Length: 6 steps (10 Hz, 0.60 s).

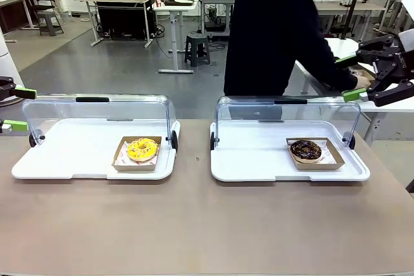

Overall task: Provide the desired donut to the person.
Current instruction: Place the picked Paper togo box onto the Handle tray extended by the person.

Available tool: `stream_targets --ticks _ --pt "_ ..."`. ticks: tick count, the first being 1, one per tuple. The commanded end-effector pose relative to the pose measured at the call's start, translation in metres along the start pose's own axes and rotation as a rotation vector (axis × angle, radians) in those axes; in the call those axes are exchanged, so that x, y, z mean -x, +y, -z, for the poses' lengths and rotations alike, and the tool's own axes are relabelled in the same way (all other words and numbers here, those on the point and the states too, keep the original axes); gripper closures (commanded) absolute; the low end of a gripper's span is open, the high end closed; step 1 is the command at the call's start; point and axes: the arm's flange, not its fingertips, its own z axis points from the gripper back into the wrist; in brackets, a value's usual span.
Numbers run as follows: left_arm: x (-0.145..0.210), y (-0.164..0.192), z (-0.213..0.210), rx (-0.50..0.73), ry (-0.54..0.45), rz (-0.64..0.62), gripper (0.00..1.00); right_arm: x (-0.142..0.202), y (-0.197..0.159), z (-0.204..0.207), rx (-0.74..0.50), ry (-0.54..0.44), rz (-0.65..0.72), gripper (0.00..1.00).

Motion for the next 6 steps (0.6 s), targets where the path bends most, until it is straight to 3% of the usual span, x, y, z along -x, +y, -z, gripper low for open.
stream_targets --ticks 1,6 --pt "0.0005 0.0004 0.0009 -0.013 -0.019 0.013 0.0 0.0031 0.0002 0.0043 0.011 -0.027 -0.02 0.0" --pt "0.0005 0.0004 0.0009 -0.013 -0.019 0.013 0.0 -0.0003 0.0002 0.0003 -0.001 0.003 -0.001 0.0"
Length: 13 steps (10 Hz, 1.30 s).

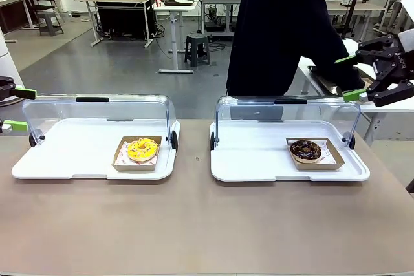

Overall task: Provide the desired donut to the person.
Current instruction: Place the picked Paper togo box onto the Handle tray extended by the person.

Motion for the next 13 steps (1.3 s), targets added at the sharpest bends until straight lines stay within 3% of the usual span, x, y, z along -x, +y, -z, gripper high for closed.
stream_targets --ticks 1,5,9,13 --pt "0.001 0.0 0.001 -0.013 -0.019 0.013 0.0 0.005 0.002 -0.018 0.017 -0.041 0.05 0.0" --pt "0.001 0.0 0.001 -0.013 -0.019 0.013 0.0 0.028 0.018 -0.037 0.049 -0.076 0.17 0.0" --pt "0.001 0.0 0.001 -0.013 -0.019 0.013 0.0 0.04 0.008 -0.049 0.074 -0.047 0.303 0.0" --pt "0.001 0.0 0.001 -0.013 -0.019 0.013 0.0 0.046 0.003 -0.053 0.158 0.013 0.337 0.0"
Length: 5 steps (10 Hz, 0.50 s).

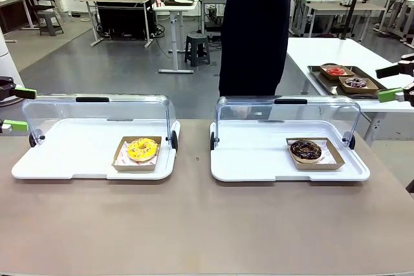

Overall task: Provide the desired donut to the person.
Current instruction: Place the picked Paper togo box onto the Handle tray extended by the person.

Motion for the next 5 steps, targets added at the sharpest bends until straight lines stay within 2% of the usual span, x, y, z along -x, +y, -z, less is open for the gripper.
stream_targets --ticks 1,3,5 --pt "0.0006 0.0005 0.001 -0.013 -0.019 0.013 0.0 -0.0048 -0.0013 0.0065 0.057 0.021 0.017 0.0" --pt "0.0006 0.0005 0.001 -0.013 -0.019 0.013 0.0 -0.0048 -0.0014 0.006 0.092 0.04 0.022 0.0" --pt "0.0006 0.0005 0.001 -0.013 -0.019 0.013 0.0 -0.0031 -0.0048 0.0001 0.053 0.035 -0.007 0.0"
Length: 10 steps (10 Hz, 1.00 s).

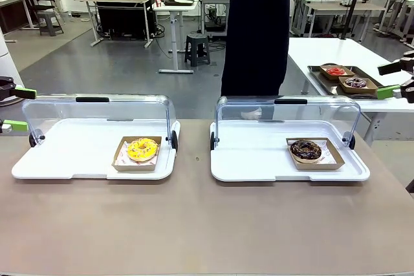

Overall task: Provide the desired donut to the person.
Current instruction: Place the picked Paper togo box onto the Handle tray extended by the person.

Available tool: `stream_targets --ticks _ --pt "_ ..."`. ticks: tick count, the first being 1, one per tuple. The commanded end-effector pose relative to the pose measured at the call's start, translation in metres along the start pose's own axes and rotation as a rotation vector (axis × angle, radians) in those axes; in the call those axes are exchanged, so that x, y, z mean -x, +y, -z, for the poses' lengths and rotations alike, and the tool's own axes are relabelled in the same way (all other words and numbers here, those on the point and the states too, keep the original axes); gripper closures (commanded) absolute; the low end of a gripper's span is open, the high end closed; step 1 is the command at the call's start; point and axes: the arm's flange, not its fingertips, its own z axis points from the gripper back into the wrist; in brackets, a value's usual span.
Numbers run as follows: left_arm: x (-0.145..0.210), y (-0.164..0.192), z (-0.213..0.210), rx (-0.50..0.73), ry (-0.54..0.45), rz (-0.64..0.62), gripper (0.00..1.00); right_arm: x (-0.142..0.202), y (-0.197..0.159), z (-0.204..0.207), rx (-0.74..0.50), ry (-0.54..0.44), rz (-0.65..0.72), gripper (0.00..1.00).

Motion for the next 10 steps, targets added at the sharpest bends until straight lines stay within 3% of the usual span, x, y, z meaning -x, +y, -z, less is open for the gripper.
stream_targets --ticks 1,10 --pt "0.0006 0.0005 0.001 -0.013 -0.019 0.013 0.0 0.0009 0.0008 0.0007 -0.012 -0.007 -0.005 0.0" --pt "0.0006 0.0005 0.001 -0.013 -0.019 0.013 0.0 0.0009 0.0008 0.0007 -0.012 -0.007 -0.005 0.0"
